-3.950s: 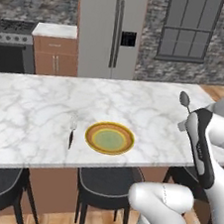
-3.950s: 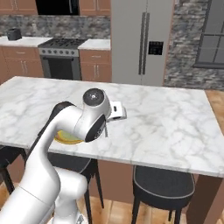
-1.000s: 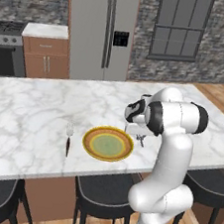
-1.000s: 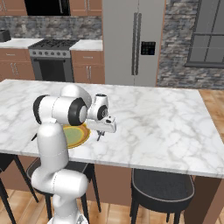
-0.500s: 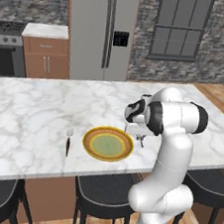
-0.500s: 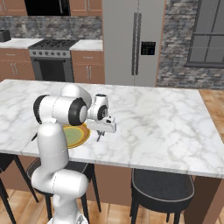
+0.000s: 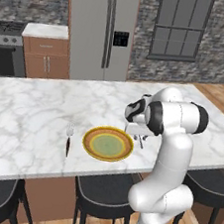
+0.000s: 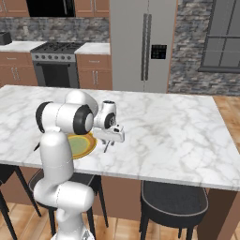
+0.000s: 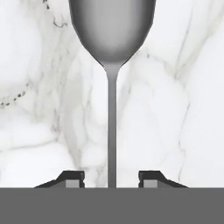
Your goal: Take the fork and place it on the left side of the plate. Then take the spoon and place it on the right side of the plate. Make sure they're directly next to the plate.
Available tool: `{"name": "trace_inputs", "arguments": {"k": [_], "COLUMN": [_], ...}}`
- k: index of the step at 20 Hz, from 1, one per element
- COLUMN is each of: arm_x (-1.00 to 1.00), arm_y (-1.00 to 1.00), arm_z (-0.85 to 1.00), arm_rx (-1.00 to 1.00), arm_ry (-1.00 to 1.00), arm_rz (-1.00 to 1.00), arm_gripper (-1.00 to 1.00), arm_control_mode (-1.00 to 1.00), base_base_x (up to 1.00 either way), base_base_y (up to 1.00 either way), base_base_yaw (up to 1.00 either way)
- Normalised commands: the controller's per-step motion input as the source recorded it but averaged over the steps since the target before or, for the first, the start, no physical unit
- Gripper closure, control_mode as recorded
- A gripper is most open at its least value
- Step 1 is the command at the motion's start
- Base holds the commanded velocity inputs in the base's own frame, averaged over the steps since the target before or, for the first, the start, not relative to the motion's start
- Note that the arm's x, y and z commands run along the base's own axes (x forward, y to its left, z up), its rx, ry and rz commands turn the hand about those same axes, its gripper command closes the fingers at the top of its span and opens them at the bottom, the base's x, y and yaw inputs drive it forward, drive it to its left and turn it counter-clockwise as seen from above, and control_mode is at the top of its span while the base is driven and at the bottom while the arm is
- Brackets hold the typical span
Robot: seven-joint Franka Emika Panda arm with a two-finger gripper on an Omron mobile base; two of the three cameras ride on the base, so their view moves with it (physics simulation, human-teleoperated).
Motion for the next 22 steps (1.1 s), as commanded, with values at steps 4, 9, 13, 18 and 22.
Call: {"name": "trace_inputs", "arguments": {"k": [4,9,13,18,22], "arm_x": [-0.29,-0.43,-0.66,-0.72,-0.85], "arm_y": [-0.10,-0.08,-0.01,0.00,0.00], "arm_z": [0.08,0.28,0.63,0.78,0.70], "arm_rx": [0.04,0.06,0.04,0.01,0.01], "arm_ry": [-0.05,-0.09,-0.17,-0.19,-0.18], "arm_rz": [-0.03,-0.04,-0.02,-0.01,-0.01], "arm_gripper": [-1.00,-1.00,-1.00,-1.00,-1.00], "arm_control_mode": [-1.00,-1.00,-1.00,-1.00,-1.00], "base_base_x": [0.00,0.00,0.00,0.00,0.00], "base_base_y": [0.00,0.00,0.00,0.00,0.00], "base_base_yaw": [0.00,0.00,0.00,0.00,0.00]}}
